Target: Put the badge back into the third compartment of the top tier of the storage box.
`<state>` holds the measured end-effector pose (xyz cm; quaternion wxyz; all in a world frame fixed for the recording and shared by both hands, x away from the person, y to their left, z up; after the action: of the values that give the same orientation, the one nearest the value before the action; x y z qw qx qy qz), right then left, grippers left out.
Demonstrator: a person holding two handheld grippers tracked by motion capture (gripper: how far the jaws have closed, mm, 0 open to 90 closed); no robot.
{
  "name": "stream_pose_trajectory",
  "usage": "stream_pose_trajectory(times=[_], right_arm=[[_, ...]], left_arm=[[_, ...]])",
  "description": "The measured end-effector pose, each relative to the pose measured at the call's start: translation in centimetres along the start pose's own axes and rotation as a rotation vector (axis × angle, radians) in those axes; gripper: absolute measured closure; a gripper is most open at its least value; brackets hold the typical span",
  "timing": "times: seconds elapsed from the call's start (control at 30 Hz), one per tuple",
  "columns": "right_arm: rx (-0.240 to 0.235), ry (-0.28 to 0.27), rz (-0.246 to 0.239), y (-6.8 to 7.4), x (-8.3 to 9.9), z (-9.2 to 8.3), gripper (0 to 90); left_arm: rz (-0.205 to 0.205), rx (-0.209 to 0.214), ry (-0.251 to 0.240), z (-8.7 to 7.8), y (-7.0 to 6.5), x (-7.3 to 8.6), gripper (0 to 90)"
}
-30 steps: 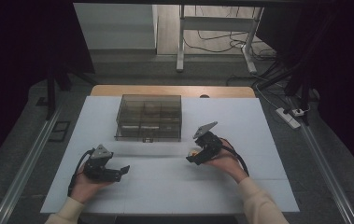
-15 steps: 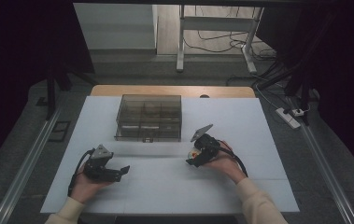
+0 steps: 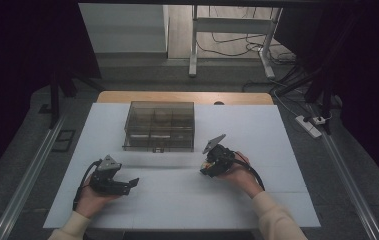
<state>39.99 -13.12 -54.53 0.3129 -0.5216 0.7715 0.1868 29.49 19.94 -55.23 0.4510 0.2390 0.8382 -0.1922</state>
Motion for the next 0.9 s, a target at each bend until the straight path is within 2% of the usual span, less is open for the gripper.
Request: stream_pose_trajectory(times=[0.37,0.6,0.9], right_arm=[[0.007,-0.013,0.001,-0.1,0.0,-0.2,47.5],[0.012,-0.078,0.017,-0.4,-0.3,-1.1,47.5],[0.019,-0.127,0.044,-0.6,-0.7,-2.0,47.5]], left_arm=[[0.002,-0.001,-0.002,-0.1,0.0,0.0,11.1],[0.003,-0.001,-0.001,-0.1,0.0,0.0,11.1],[0.003,-0.006,0.0,0.0,0.0,0.0,11.1]])
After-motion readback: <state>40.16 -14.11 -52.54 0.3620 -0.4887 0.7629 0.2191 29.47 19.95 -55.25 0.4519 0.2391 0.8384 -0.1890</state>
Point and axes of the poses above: each handheld gripper's, and its own axes: z roughly forward along the jaws, x roughly out of its underside, y roughly to its left, the point moved 4 cm from there along z, roughly forward along the jaws, and after that the axes turned 13 degrees about -y, right-handed, at the moved point
